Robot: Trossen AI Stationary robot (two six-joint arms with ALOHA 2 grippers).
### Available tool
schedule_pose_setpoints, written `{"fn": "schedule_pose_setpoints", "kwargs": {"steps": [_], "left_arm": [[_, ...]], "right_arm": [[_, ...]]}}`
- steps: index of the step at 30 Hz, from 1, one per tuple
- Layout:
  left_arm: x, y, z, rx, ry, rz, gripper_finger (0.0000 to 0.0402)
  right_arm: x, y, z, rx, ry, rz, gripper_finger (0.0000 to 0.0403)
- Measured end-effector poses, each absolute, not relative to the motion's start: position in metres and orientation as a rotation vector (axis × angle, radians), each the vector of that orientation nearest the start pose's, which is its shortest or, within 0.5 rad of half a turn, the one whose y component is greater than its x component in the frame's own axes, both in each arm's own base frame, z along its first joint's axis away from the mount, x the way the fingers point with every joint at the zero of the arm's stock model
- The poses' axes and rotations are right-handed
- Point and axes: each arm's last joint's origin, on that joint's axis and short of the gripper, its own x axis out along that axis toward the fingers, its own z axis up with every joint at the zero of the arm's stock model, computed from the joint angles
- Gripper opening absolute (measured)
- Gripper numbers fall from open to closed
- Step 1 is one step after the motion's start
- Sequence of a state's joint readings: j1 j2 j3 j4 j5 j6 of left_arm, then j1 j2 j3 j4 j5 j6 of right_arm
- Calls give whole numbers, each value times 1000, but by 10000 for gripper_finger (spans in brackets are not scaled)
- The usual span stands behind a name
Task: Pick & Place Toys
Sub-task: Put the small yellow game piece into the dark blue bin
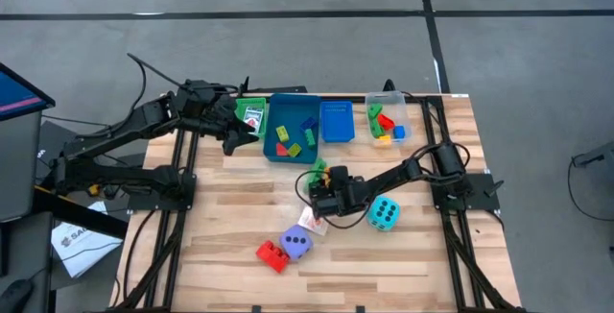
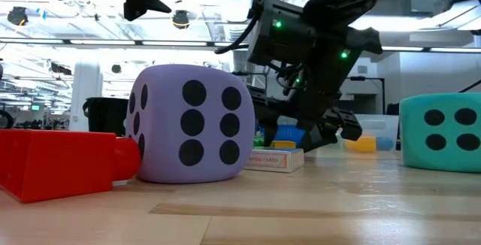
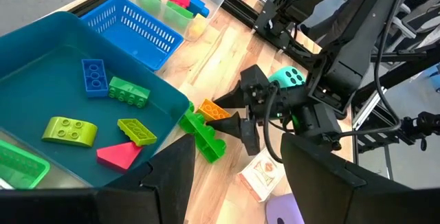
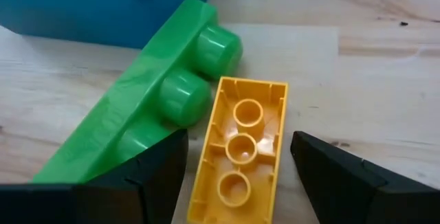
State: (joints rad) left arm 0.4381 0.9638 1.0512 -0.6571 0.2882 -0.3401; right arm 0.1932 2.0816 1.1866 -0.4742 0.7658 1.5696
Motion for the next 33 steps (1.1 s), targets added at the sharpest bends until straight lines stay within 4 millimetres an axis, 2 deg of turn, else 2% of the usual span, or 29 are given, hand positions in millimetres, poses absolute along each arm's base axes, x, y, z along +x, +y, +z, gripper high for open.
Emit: {"fn": "schedule_pose_setpoints", "kwargs": {"steps": [18, 22, 27, 33], "left_arm": [[174, 73, 350, -534, 506, 236, 208], [174, 72, 350, -539, 506, 237, 208], [174, 72, 350, -542, 506, 236, 208], [174, 72, 350, -542, 506, 237, 208]], "right_arm": [[365, 51, 93, 698, 535, -1208, 255], [365, 51, 93, 699, 534, -1207, 221], [365, 51, 94, 723, 526, -1209, 143], [367, 51, 97, 757, 521, -1193, 139]]}}
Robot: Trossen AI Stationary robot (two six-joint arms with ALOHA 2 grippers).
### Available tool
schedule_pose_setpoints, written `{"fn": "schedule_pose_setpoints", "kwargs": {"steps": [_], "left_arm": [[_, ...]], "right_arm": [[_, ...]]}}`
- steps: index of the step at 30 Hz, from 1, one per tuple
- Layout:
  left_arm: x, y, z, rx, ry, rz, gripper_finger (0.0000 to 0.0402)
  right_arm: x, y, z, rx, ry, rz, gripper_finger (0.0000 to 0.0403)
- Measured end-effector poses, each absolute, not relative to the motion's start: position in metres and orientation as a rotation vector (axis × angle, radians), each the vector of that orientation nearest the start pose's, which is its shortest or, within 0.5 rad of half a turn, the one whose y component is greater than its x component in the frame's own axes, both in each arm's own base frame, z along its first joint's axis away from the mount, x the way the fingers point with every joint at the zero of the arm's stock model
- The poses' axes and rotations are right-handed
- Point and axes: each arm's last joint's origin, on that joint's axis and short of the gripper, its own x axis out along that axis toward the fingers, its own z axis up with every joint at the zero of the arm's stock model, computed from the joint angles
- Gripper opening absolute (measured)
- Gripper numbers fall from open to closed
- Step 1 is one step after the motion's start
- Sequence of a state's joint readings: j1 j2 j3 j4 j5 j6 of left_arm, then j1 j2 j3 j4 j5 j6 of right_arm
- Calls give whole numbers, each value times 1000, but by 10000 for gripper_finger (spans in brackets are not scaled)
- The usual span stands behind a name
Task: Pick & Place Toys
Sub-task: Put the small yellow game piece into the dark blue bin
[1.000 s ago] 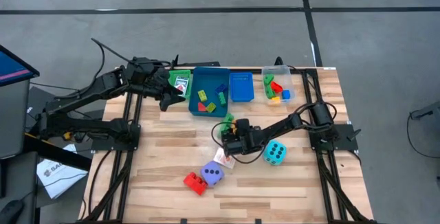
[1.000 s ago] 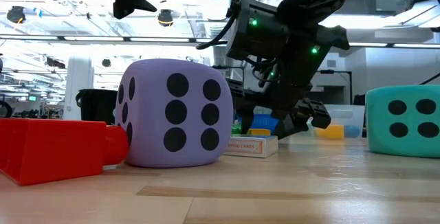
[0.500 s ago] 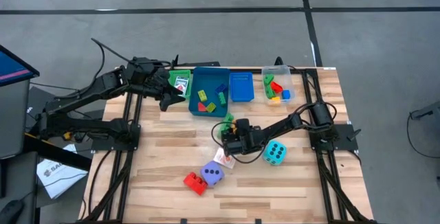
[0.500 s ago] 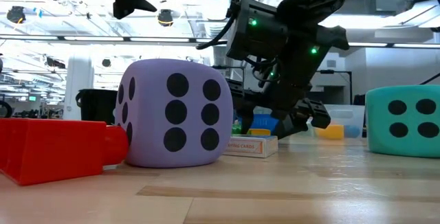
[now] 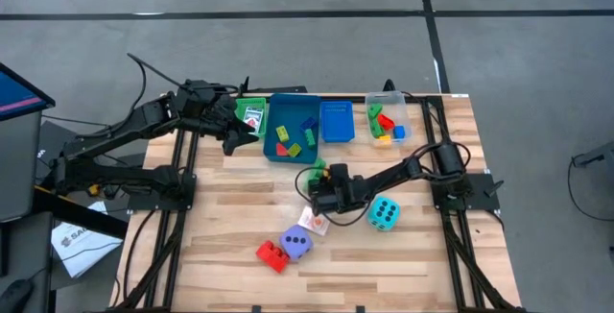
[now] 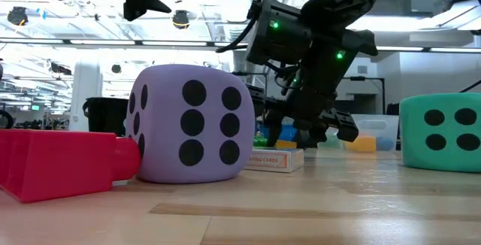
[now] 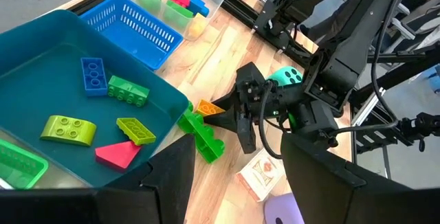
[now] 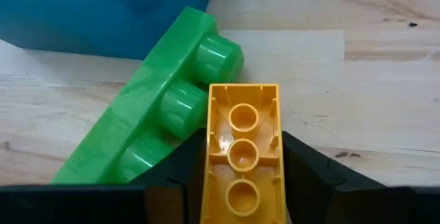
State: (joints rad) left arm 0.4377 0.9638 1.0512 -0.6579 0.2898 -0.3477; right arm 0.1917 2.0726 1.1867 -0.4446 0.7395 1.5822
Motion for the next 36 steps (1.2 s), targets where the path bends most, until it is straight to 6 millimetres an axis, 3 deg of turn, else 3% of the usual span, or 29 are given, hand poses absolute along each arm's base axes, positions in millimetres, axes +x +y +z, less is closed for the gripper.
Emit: {"fn": "schedule_pose_setpoints", "kwargs": {"steps": [6, 11, 17, 26, 32, 36], "left_arm": [[174, 72, 350, -542, 506, 237, 208], [174, 73, 350, -542, 506, 239, 208], [174, 73, 350, -542, 506, 239, 208], [175, 73, 351, -627, 491, 259, 208], [177, 73, 354, -684, 443, 267, 208], [177, 74, 362, -685, 362, 255, 208]], "right_arm": [[362, 53, 116, 813, 557, -1161, 145], [352, 55, 148, 794, 543, -1144, 143], [339, 61, 197, 747, 519, -1017, 141], [319, 62, 275, 523, 431, -732, 149], [304, 36, 304, 429, 388, -742, 141], [304, 7, 308, 341, 412, -792, 150]]}}
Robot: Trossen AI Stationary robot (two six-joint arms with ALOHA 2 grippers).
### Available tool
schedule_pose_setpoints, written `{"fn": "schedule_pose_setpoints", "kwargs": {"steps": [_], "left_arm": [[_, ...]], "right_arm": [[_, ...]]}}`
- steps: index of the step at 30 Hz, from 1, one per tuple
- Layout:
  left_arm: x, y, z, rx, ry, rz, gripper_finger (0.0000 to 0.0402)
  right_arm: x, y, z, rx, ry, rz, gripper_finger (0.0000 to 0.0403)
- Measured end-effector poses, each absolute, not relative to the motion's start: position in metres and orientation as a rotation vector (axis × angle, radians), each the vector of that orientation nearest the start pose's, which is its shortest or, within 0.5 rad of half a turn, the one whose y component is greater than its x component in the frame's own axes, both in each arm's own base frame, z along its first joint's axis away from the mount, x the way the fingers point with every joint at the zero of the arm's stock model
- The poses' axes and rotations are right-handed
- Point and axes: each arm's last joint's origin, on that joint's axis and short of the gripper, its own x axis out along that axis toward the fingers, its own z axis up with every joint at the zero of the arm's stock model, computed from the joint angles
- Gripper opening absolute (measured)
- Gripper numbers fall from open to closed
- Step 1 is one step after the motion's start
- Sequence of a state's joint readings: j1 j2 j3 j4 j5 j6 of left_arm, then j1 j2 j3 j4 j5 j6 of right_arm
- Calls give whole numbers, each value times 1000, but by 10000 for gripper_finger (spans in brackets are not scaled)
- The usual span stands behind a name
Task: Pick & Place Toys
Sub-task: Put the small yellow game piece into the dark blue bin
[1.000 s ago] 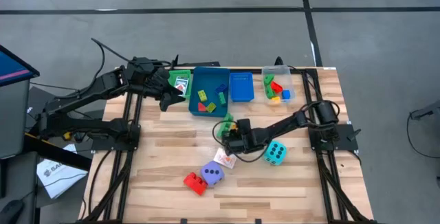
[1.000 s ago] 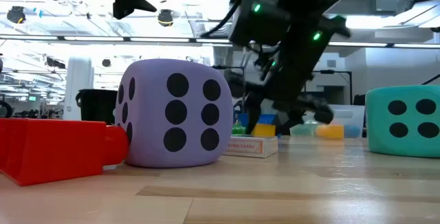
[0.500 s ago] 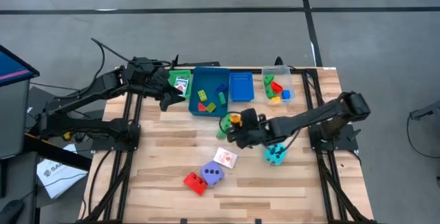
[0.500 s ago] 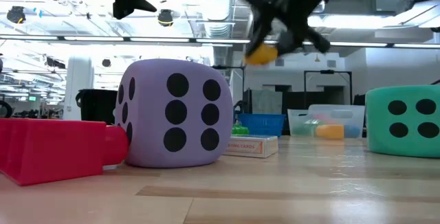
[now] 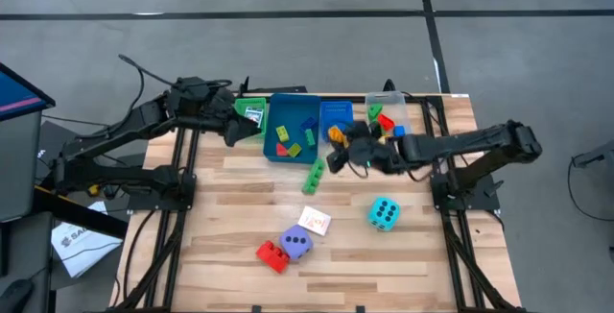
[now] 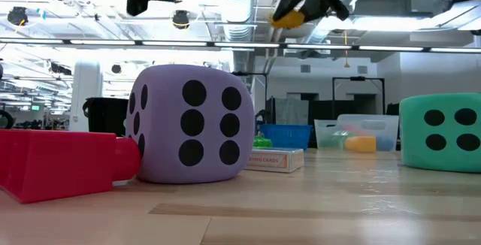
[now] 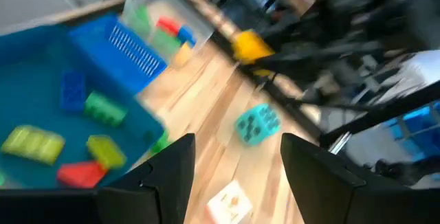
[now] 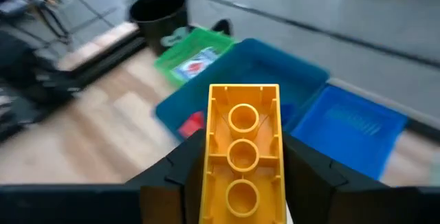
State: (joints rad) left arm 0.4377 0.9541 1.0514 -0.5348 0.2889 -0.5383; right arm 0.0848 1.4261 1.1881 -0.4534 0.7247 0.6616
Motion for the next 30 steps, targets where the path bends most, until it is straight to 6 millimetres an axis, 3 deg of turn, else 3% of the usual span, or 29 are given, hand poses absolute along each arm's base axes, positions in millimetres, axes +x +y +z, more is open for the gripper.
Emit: {"fn": "schedule_pose_setpoints", "kwargs": {"steps": [8, 11, 14, 23, 30], "left_arm": [[178, 76, 376, -721, 206, 290, 208], [177, 76, 377, -742, 182, 306, 208], [176, 76, 380, -765, 160, 306, 208], [171, 74, 387, -755, 102, 286, 208], [169, 73, 389, -743, 89, 281, 208]], "right_arm": [[321, -63, 300, 305, 469, -663, 147], [332, -83, 301, 331, 403, -570, 151], [342, -98, 284, 376, 429, -493, 155], [370, -107, 246, 450, 489, -397, 150], [405, -108, 259, 443, 435, -364, 177]]}}
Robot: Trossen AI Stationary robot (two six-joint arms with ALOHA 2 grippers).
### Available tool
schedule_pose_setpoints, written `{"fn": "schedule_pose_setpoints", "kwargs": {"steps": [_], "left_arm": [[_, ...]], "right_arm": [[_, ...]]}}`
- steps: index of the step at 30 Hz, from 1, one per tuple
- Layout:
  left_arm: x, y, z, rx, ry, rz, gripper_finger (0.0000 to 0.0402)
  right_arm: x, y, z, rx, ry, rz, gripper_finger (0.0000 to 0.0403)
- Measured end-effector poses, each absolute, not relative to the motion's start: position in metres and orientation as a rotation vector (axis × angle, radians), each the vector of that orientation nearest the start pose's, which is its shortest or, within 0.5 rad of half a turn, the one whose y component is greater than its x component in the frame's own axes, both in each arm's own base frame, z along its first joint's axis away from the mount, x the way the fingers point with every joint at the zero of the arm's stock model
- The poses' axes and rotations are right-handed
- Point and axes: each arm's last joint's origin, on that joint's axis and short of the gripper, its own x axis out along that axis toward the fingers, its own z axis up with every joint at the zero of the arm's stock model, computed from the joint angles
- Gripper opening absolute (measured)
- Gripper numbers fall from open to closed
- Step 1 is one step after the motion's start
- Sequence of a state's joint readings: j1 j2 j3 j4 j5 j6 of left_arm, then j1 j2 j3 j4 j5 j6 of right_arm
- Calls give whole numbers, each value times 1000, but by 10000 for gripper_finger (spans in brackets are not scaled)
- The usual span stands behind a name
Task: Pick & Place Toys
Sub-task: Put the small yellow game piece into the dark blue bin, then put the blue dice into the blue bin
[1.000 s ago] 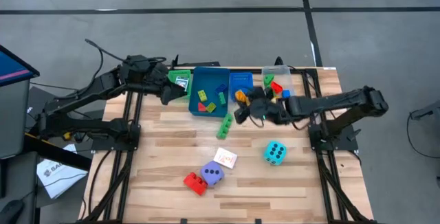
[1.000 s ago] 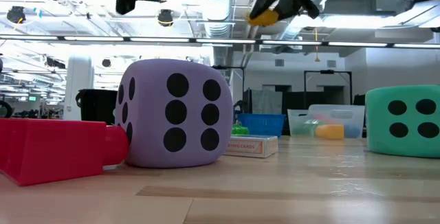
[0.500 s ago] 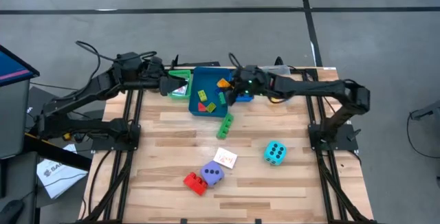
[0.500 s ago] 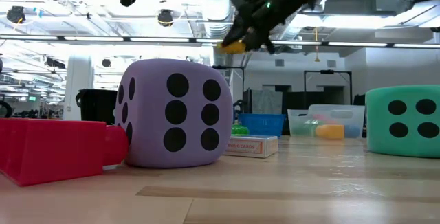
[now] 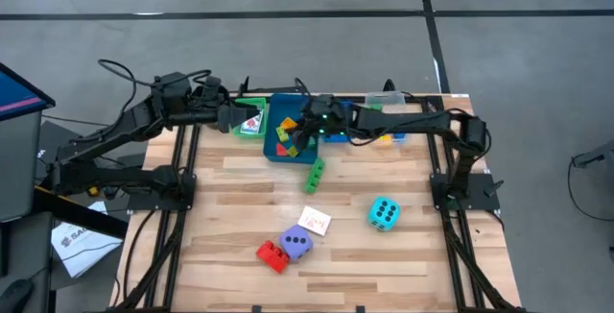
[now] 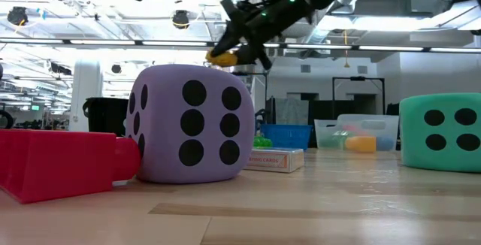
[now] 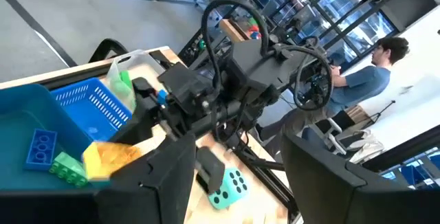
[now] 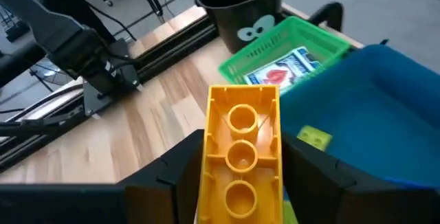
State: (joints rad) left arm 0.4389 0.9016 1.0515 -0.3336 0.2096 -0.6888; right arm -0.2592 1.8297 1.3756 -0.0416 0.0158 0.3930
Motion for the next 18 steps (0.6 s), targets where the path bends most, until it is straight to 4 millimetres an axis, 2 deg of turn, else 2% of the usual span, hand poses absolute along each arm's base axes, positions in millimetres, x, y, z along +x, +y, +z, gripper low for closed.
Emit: {"fn": "schedule_pose_setpoints", "kwargs": {"steps": [5, 9, 13, 18], "left_arm": [[169, 73, 389, -741, 90, 281, 208], [169, 72, 389, -740, 93, 272, 208], [165, 70, 391, -670, 99, 248, 208], [156, 66, 394, -568, 99, 241, 208]], "right_arm": [[436, -110, 265, 473, 415, -317, 211], [451, -114, 263, 509, 484, -333, 241], [448, -114, 270, 485, 598, -341, 258], [434, -99, 286, 402, 680, -326, 260]]}}
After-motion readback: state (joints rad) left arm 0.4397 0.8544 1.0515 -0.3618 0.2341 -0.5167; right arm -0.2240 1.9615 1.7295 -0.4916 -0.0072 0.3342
